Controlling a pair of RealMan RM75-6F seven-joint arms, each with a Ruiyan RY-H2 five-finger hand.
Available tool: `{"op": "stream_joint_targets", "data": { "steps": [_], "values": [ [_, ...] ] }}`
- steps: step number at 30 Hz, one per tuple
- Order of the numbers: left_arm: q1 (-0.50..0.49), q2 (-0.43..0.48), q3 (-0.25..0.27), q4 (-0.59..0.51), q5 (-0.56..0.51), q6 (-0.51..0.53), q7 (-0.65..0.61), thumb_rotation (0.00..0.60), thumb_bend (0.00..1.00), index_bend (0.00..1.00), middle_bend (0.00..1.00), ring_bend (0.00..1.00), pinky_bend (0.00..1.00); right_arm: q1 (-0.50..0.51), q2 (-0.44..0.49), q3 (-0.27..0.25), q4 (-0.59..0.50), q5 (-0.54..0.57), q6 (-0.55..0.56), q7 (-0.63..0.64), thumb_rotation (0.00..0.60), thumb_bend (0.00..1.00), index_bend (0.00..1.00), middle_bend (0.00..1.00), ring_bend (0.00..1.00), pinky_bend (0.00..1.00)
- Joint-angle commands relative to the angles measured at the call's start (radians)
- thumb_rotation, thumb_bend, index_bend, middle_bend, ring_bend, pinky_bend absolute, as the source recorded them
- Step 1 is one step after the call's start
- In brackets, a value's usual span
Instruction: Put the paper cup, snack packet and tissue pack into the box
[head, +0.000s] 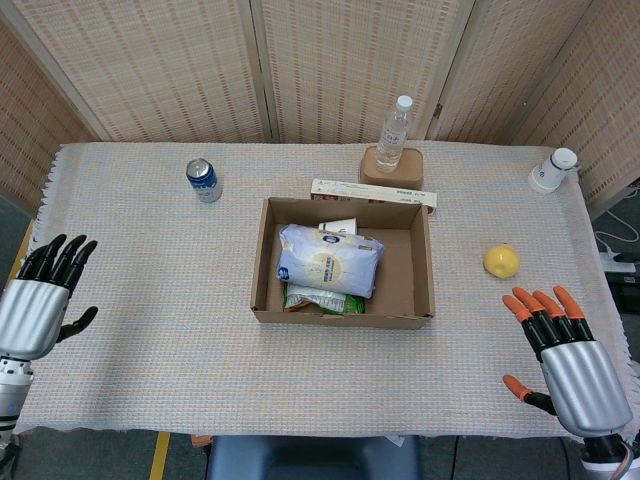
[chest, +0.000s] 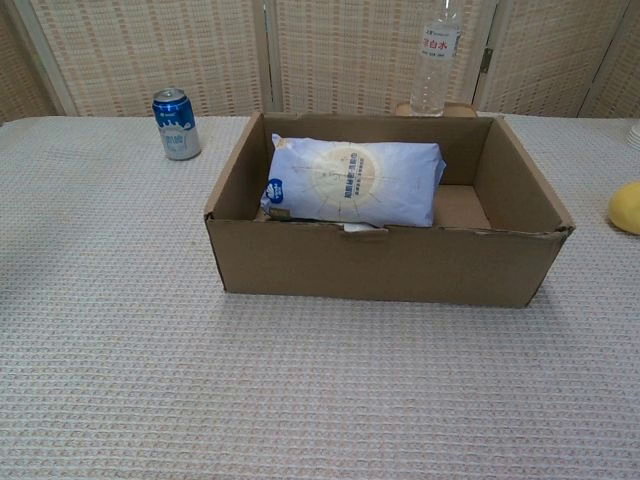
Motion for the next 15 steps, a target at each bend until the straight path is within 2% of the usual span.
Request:
{"op": "stream_joint_targets", "data": {
  "steps": [1,6,15],
  "values": [
    [0.080,-0.042,0.053,0.101,0.065,0.025,-0.112,0.600,0.21,0.00,0.07,0.00,0.17,0.001,-0.004,-0.002,0.000,-0.003,-0.007,-0.005,0.600,0.00,0.12,0.10,0.00,0.00],
    [0.124,-0.022,0.064,0.126,0.077,-0.004,-0.179,0.600,0.22,0.00,0.07,0.00,0.19,0.003,-0.018,-0.010,0.000,-0.012,-0.025,-0.021,0.600,0.00,0.12,0.10,0.00,0.00],
    [0.141,0.005,0.027,0.134,0.106,-0.043,-0.205,0.600,0.21,0.00,0.09,0.00,0.19,0.001,-0.030,0.002,0.003,-0.001,-0.013,-0.037,0.600,0.00,0.12,0.10,0.00,0.00]
  ]
}}
